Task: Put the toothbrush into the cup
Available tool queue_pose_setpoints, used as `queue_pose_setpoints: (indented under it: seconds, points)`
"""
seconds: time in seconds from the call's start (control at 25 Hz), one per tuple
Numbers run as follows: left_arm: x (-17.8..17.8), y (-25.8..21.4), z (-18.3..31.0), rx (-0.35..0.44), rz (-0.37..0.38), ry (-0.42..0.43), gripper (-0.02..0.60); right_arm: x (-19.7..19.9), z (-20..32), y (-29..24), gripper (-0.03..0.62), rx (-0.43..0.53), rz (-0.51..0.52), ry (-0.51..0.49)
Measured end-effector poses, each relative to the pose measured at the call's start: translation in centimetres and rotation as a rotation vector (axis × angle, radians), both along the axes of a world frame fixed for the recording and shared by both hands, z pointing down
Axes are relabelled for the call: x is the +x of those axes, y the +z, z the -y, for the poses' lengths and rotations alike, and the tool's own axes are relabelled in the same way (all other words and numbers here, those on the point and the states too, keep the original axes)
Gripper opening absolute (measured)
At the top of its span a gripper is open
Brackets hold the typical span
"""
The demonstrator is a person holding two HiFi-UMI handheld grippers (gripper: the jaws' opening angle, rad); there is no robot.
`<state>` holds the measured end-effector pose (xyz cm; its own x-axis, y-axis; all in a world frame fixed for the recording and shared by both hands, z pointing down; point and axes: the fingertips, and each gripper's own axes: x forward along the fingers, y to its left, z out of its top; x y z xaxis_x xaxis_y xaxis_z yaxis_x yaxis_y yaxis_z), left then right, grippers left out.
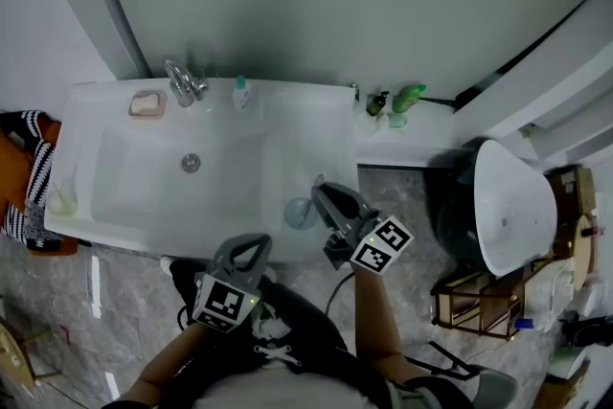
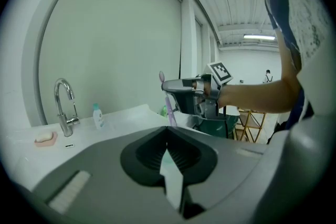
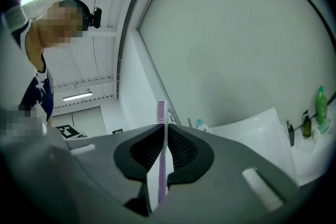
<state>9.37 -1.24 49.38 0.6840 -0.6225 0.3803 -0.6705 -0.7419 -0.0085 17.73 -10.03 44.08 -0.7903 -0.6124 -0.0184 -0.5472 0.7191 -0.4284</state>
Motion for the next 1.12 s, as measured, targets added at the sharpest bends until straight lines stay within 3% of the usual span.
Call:
queue_pose_setpoints:
  seconds: [0.64, 1.12]
  points:
    - [-0.4, 0.4, 0.5, -0.017, 0.012, -0.019, 0.000, 0.5, 0.7, 1.5, 0.025, -0.033, 0.038, 0.020]
    - [-0.8, 0.6, 0.5, -0.021, 0.012, -0.034, 0.000, 0.0, 0.3, 4.2, 0.026, -0.092, -0.003, 0.003]
